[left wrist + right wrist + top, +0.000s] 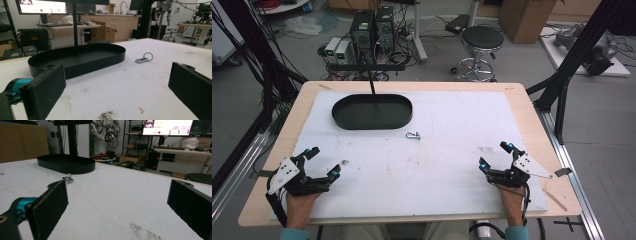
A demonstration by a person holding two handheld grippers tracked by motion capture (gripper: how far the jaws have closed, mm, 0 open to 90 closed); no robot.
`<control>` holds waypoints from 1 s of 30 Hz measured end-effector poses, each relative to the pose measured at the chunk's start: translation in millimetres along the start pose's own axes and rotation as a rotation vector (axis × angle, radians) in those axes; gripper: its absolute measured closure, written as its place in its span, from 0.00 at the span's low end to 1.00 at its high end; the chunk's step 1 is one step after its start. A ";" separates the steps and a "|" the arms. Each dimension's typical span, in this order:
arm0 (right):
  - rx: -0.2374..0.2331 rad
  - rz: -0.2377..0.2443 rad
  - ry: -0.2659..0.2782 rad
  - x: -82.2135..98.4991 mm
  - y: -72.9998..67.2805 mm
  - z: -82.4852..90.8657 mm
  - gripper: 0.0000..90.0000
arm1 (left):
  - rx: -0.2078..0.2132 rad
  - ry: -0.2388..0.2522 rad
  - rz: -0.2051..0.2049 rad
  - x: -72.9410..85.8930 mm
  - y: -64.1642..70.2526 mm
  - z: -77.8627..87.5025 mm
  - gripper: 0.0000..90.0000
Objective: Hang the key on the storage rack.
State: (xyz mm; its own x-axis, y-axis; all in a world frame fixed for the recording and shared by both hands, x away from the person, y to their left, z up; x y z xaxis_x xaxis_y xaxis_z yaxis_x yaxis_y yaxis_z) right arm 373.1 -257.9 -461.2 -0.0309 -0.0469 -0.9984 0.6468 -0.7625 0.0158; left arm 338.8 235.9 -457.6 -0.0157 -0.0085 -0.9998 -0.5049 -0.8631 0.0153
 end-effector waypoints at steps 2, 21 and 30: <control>-0.001 -0.010 -0.002 0.4 0.1 0.6 0.03 | 0.000 0.002 0.000 -0.1 0.3 0.1 0.02; 0.013 -0.024 -0.002 0.2 1.8 0.6 0.03 | -0.005 0.012 0.000 -0.8 -0.1 0.8 0.02; -0.022 -0.030 -0.057 -10.6 1.6 -5.6 0.03 | -0.010 0.013 0.003 -0.9 -0.6 0.7 0.02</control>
State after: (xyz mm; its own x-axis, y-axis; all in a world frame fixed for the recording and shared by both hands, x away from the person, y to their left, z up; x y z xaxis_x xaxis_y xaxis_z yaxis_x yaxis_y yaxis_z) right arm 378.8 -254.9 -450.9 -0.0931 -0.0616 -0.9937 0.6615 -0.7498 -0.0155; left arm 338.5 236.7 -456.7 -0.0058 -0.0172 -0.9998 -0.4965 -0.8678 0.0178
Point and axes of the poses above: each handheld gripper's, and its own axes: z roughly backward along the jaws, x roughly out of its underside, y roughly to its right, the point moved 10 cm from there along -z, roughly forward along the jaws, and after that the axes turned 5 degrees about -x, right-handed, at the moved point
